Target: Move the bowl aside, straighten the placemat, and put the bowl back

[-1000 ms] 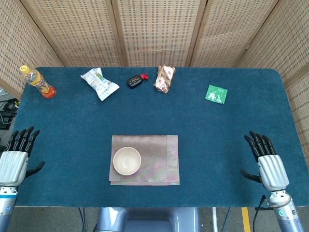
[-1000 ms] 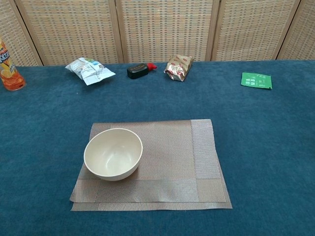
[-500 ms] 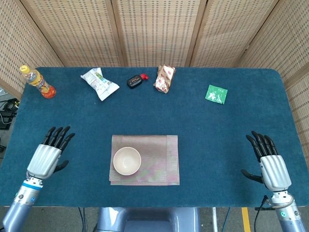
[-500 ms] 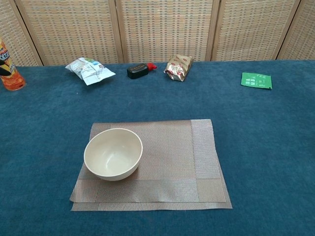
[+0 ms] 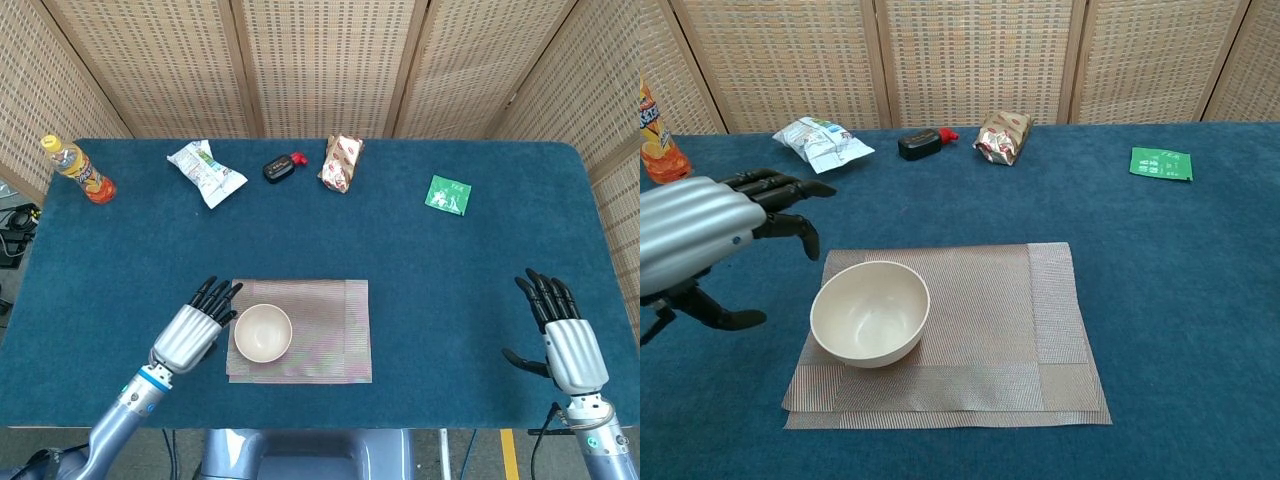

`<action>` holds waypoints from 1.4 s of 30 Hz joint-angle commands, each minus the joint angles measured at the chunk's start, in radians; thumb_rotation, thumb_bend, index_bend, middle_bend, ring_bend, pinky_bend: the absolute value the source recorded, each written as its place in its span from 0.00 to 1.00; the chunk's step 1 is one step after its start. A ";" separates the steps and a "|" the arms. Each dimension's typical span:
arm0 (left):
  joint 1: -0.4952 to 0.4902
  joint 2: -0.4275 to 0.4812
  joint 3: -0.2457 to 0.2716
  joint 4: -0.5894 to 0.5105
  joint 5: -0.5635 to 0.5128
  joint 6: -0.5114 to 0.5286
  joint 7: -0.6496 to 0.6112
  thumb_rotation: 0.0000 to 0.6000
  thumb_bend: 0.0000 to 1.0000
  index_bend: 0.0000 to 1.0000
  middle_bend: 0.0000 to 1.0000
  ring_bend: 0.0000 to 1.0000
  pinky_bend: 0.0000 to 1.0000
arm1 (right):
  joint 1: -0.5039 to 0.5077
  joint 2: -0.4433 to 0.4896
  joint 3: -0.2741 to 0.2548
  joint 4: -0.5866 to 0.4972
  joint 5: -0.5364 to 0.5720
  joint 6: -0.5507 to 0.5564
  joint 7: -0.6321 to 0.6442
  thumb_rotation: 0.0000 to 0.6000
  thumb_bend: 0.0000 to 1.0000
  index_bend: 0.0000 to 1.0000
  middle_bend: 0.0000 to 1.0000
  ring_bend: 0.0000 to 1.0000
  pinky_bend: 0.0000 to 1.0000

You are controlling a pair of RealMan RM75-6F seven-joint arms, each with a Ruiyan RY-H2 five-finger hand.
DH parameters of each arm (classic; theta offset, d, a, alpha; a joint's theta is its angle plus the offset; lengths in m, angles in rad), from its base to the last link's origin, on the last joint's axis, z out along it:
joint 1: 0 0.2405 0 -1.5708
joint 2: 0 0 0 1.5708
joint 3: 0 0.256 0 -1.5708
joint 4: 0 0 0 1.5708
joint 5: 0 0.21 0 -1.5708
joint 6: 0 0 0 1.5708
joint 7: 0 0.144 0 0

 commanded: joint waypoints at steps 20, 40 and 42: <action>-0.070 -0.222 0.006 0.157 -0.076 -0.060 0.079 1.00 0.40 0.63 0.00 0.00 0.00 | -0.003 0.021 0.008 0.002 0.009 0.007 0.063 1.00 0.05 0.01 0.00 0.00 0.00; -0.016 0.044 -0.014 0.092 -0.080 0.083 -0.046 1.00 0.44 0.66 0.00 0.00 0.00 | -0.008 0.023 0.001 -0.008 -0.005 0.016 0.041 1.00 0.05 0.01 0.00 0.00 0.00; 0.005 0.087 -0.017 0.118 -0.102 0.101 -0.101 1.00 0.43 0.66 0.00 0.00 0.00 | -0.007 0.021 -0.001 -0.008 -0.007 0.012 0.033 1.00 0.05 0.01 0.00 0.00 0.00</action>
